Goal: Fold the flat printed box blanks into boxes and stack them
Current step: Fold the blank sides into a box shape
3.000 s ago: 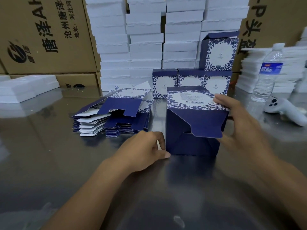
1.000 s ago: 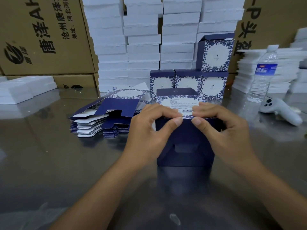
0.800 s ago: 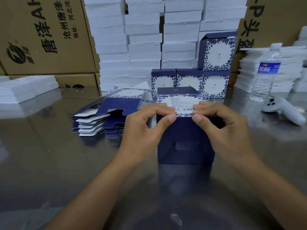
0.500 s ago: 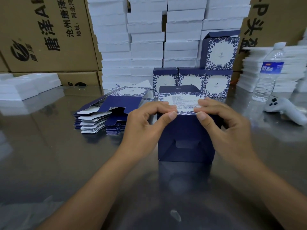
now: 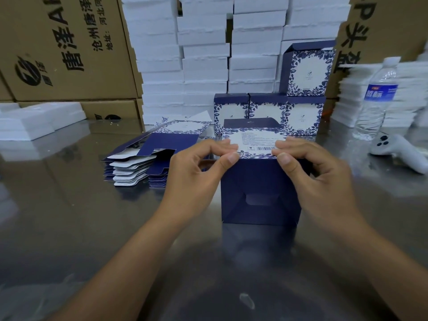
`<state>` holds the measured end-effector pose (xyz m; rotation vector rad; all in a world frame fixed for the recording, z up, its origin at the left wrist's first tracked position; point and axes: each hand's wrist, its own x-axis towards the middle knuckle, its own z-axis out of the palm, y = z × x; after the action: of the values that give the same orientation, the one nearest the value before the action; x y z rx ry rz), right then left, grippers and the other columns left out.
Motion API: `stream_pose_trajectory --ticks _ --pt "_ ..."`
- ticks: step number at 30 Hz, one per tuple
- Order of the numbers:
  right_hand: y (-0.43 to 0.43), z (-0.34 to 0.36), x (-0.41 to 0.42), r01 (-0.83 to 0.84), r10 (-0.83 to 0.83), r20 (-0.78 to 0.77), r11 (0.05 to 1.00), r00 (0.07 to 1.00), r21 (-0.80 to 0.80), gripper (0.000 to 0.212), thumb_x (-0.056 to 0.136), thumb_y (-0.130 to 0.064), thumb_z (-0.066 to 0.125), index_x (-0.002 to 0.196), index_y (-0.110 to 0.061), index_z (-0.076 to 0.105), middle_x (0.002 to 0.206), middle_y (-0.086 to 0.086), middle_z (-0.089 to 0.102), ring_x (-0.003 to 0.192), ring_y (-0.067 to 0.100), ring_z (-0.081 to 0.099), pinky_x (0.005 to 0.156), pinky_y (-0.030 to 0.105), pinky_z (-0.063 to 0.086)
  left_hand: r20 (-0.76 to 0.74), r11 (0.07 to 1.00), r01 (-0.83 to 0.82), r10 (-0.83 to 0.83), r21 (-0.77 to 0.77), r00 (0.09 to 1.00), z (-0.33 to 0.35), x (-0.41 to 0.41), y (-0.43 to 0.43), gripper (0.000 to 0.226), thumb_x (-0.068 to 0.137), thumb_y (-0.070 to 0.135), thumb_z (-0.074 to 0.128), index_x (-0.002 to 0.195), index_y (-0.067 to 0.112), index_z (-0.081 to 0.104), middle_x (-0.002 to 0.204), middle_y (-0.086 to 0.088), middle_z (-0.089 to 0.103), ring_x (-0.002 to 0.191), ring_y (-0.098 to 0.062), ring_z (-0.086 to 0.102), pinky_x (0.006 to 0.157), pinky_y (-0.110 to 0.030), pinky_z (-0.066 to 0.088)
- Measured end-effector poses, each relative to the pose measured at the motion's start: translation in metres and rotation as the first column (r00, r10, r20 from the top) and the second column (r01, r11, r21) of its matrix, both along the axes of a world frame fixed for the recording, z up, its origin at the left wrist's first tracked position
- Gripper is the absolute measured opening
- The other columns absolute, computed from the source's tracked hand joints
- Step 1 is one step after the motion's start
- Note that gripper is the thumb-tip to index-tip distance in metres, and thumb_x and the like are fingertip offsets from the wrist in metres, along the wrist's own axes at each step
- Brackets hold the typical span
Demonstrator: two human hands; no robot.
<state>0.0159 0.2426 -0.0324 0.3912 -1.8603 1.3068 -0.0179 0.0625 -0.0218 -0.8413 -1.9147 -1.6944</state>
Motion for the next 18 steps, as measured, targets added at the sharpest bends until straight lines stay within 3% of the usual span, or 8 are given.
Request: stream_pose_trajectory --ticks 6,13,18 --pt "0.009 -0.001 0.001 -0.003 0.006 0.029 0.994 1.0 -0.108 0.014 0.075 -0.041 0.063 0.084 -0.033 0.07 0.109 -0.013 0.067 0.108 0.002 0.061 0.097 0.03 0.047 0.018 1.0 0.027 -0.027 -0.001 0.999 0.0 -0.001 -0.003 0.009 0.085 0.016 0.064 0.078 0.021 0.068 0.094 0.014 0.071 0.106 -0.001 0.063 0.086 -0.014 0.049" --pt "0.01 -0.005 -0.006 0.01 -0.004 0.051 0.994 0.999 -0.112 0.014 0.076 -0.047 0.065 0.078 -0.035 0.07 0.106 -0.013 0.069 0.106 0.006 0.062 0.099 0.043 0.046 0.053 0.997 0.076 -0.075 -0.019 0.996 0.0 -0.004 -0.009 0.016 0.08 0.033 0.059 0.09 0.024 0.068 0.107 0.011 0.069 0.111 -0.002 0.061 0.087 -0.012 0.046" --pt "0.011 -0.006 -0.007 0.036 -0.032 0.058 0.997 0.998 -0.069 0.011 0.082 -0.042 0.064 0.076 -0.033 0.067 0.107 -0.013 0.068 0.107 0.007 0.061 0.096 0.045 0.046 0.059 1.0 0.023 -0.023 0.002 0.998 -0.003 -0.006 -0.008 0.014 0.077 0.037 0.06 0.084 0.028 0.067 0.104 0.016 0.069 0.106 0.0 0.062 0.084 -0.012 0.047"
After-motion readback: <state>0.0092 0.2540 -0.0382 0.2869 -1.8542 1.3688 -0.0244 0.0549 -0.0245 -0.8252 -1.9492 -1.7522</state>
